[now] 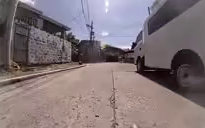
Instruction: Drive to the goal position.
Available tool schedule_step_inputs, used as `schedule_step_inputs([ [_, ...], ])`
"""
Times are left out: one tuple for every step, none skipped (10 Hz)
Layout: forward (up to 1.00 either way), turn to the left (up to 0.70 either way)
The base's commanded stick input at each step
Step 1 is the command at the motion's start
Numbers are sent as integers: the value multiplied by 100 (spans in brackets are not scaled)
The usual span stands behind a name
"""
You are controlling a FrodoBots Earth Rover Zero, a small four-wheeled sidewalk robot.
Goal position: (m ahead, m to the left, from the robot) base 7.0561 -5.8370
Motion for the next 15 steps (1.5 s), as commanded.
schedule_step_inputs([
  [100,0],
  [100,0],
  [100,-27],
  [100,-27],
  [100,-27],
  [100,-27],
  [100,-27],
  [100,-27],
  [100,-27],
  [100,-27],
  [100,-27],
  [100,-23],
  [100,0],
  [100,0],
  [100,0],
])
